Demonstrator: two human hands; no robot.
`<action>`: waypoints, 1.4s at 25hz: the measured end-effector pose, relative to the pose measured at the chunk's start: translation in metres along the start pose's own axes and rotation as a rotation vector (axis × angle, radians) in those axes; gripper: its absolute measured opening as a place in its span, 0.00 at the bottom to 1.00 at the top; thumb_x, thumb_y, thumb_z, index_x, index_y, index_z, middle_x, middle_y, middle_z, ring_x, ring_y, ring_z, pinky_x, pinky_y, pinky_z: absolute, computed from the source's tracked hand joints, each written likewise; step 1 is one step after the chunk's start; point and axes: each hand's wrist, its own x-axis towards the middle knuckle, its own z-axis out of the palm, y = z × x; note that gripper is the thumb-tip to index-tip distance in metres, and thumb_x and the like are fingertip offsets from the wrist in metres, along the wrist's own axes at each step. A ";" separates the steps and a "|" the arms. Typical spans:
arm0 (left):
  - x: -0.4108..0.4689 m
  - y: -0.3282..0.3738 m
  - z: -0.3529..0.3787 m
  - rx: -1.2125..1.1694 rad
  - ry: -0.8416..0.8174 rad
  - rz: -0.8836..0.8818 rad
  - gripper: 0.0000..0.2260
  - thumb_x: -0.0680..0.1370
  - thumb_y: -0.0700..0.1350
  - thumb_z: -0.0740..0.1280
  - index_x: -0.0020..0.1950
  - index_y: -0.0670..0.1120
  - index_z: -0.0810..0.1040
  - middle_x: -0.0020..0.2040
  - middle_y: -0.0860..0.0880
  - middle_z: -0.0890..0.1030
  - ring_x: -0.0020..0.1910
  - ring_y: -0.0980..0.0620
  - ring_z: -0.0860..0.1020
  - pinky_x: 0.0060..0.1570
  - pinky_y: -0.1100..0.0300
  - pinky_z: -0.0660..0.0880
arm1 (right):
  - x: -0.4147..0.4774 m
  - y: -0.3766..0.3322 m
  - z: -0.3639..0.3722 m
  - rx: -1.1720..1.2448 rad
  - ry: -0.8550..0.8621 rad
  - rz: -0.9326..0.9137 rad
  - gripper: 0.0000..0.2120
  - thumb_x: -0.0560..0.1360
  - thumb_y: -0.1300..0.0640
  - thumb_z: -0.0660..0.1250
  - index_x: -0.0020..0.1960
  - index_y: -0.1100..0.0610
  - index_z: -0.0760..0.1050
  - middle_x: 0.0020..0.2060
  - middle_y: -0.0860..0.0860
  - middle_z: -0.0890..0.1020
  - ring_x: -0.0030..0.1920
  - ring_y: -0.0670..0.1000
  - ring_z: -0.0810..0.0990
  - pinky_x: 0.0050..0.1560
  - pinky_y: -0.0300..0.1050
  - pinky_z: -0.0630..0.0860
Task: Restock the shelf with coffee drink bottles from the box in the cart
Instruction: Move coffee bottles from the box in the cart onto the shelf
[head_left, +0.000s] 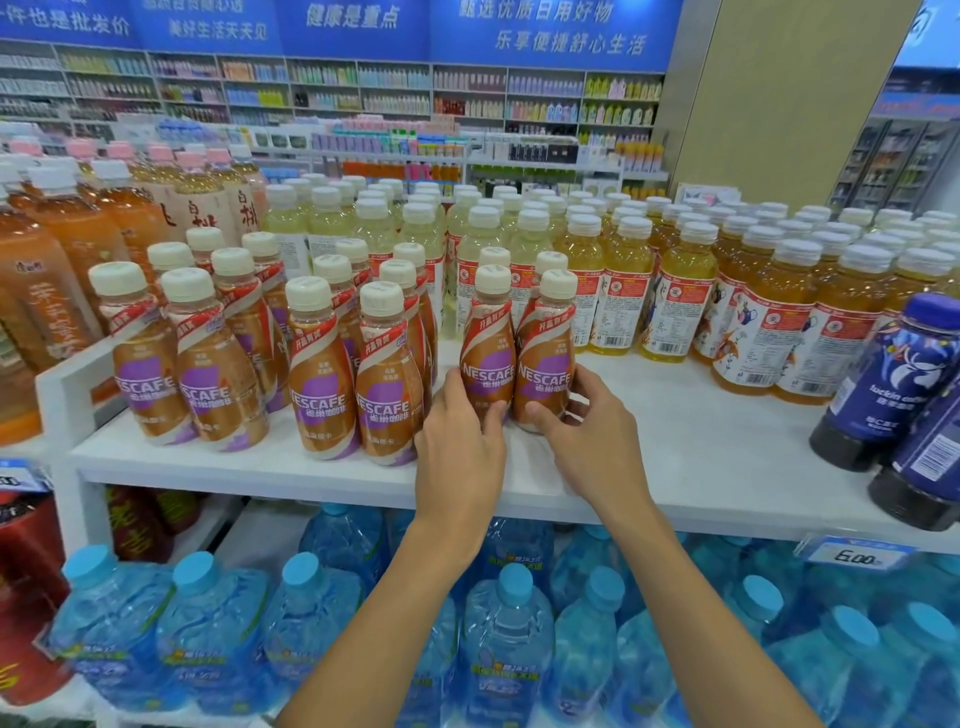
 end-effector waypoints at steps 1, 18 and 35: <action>0.000 -0.001 0.001 -0.003 -0.001 -0.006 0.24 0.80 0.54 0.68 0.73 0.48 0.67 0.62 0.48 0.80 0.59 0.47 0.79 0.58 0.47 0.78 | 0.000 0.000 0.000 0.000 -0.005 0.005 0.27 0.76 0.53 0.75 0.72 0.51 0.71 0.59 0.43 0.79 0.55 0.42 0.79 0.52 0.31 0.74; -0.002 -0.007 0.004 -0.002 -0.023 -0.047 0.28 0.80 0.56 0.66 0.77 0.50 0.63 0.65 0.49 0.79 0.62 0.48 0.78 0.58 0.46 0.79 | 0.000 0.005 0.000 -0.042 0.004 0.024 0.27 0.73 0.50 0.77 0.69 0.51 0.74 0.59 0.45 0.82 0.51 0.41 0.80 0.46 0.25 0.73; -0.004 -0.008 -0.004 -0.037 -0.104 0.020 0.28 0.81 0.54 0.66 0.77 0.48 0.62 0.67 0.48 0.77 0.64 0.48 0.77 0.62 0.49 0.77 | -0.012 -0.006 0.004 -0.106 0.026 0.045 0.23 0.76 0.50 0.74 0.69 0.51 0.74 0.55 0.43 0.81 0.47 0.36 0.79 0.51 0.31 0.76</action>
